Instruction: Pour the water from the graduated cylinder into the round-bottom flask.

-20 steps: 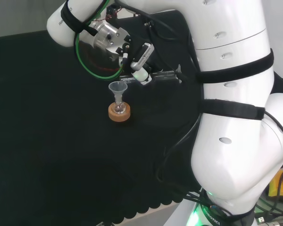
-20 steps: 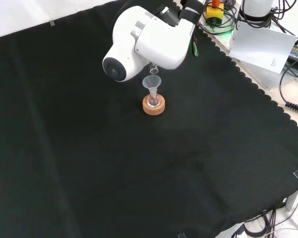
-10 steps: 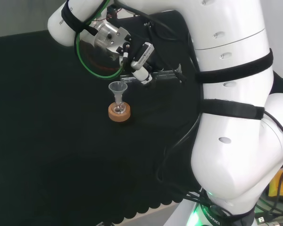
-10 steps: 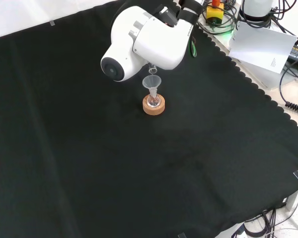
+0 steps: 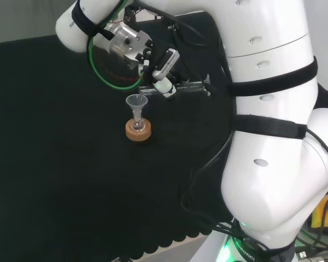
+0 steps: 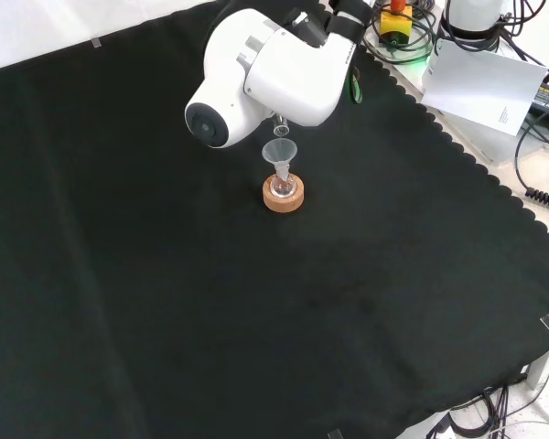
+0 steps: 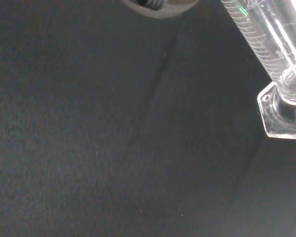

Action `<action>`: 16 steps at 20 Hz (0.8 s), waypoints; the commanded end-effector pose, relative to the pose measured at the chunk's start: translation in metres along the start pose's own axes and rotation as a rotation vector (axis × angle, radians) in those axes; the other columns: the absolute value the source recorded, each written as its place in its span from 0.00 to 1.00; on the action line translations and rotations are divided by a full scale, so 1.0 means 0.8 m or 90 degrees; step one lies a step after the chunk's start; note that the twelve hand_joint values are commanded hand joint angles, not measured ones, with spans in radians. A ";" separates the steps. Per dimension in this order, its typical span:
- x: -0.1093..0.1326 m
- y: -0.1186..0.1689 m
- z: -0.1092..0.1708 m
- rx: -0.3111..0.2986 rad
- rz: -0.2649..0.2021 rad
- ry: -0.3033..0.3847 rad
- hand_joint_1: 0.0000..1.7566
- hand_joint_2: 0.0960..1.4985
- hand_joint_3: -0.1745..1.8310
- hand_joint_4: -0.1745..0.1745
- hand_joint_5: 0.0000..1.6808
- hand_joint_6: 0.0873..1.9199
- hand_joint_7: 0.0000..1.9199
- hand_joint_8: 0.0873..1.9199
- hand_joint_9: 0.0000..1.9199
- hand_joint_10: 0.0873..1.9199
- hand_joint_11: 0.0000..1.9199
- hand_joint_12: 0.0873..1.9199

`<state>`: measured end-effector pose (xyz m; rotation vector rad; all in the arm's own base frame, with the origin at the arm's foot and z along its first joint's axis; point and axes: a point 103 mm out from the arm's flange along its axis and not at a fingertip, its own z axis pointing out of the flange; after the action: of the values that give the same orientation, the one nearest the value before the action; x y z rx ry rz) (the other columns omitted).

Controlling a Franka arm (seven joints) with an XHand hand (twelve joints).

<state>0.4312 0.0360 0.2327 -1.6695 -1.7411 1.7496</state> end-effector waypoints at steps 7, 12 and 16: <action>-0.025 0.005 0.024 -0.147 -0.057 0.080 0.73 0.69 0.09 0.00 0.64 0.42 0.58 0.40 0.78 0.00 0.63 0.33; -0.046 0.012 0.041 -0.244 -0.102 0.157 0.73 0.69 0.09 0.00 0.64 0.42 0.58 0.40 0.77 0.00 0.63 0.33; -0.062 0.021 0.054 -0.327 -0.148 0.246 0.73 0.69 0.09 0.00 0.64 0.42 0.58 0.41 0.77 0.00 0.62 0.33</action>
<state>0.4279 -0.0055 0.2357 -1.7376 -2.0805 1.2240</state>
